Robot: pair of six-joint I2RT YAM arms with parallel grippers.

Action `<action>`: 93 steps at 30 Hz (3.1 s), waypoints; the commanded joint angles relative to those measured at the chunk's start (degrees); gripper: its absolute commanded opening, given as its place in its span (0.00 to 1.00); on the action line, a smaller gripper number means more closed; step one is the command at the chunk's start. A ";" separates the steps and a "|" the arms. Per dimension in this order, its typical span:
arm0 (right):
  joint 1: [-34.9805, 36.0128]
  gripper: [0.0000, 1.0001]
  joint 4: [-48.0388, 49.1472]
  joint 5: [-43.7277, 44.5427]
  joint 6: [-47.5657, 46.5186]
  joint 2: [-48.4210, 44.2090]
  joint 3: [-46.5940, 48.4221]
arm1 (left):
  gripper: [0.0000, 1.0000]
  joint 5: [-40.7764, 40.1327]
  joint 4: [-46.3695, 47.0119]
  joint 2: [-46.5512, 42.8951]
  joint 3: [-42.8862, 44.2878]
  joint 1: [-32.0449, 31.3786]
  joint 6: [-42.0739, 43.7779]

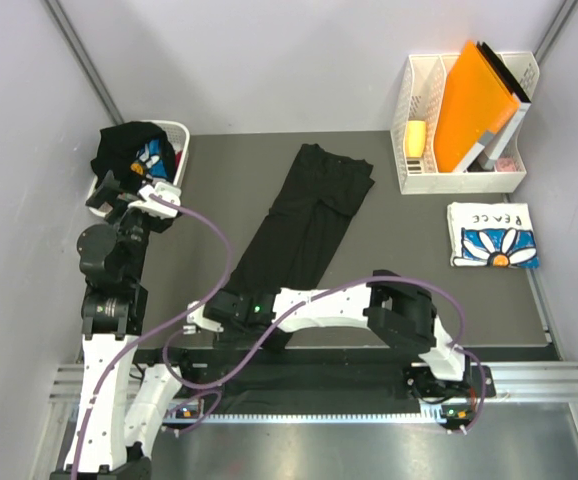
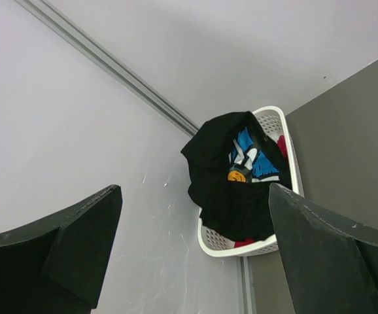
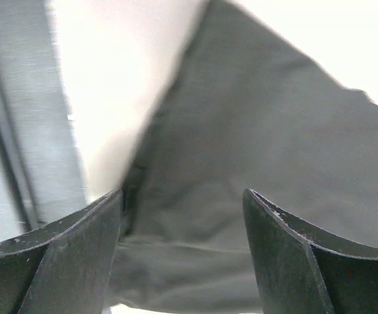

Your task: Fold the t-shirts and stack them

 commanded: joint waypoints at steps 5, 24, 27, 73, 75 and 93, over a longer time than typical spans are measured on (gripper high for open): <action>-1.90 0.74 0.71 3.70 -0.50 -2.52 2.93 | 0.98 1.44 3.09 -0.40 0.31 0.16 -0.80; 0.92 0.79 0.80 0.44 -0.50 -1.46 1.27 | 0.98 1.53 5.38 1.00 -0.22 0.16 0.70; 0.92 0.79 1.15 1.14 -0.32 -0.76 1.35 | 0.98 1.71 5.38 0.91 -0.57 0.16 0.61; -0.49 0.00 4.93 -1.14 2.15 -0.40 -7.00 | 0.99 1.79 13.02 4.34 -0.13 0.08 3.43; -0.58 0.00 4.93 -2.36 1.44 -1.98 -7.87 | 0.99 1.88 13.11 4.60 -0.13 0.16 3.51; -6.20 0.00 -5.79 -22.40 -10.95 -13.49 -10.78 | 0.98 4.34 16.27 8.29 0.66 0.08 1.76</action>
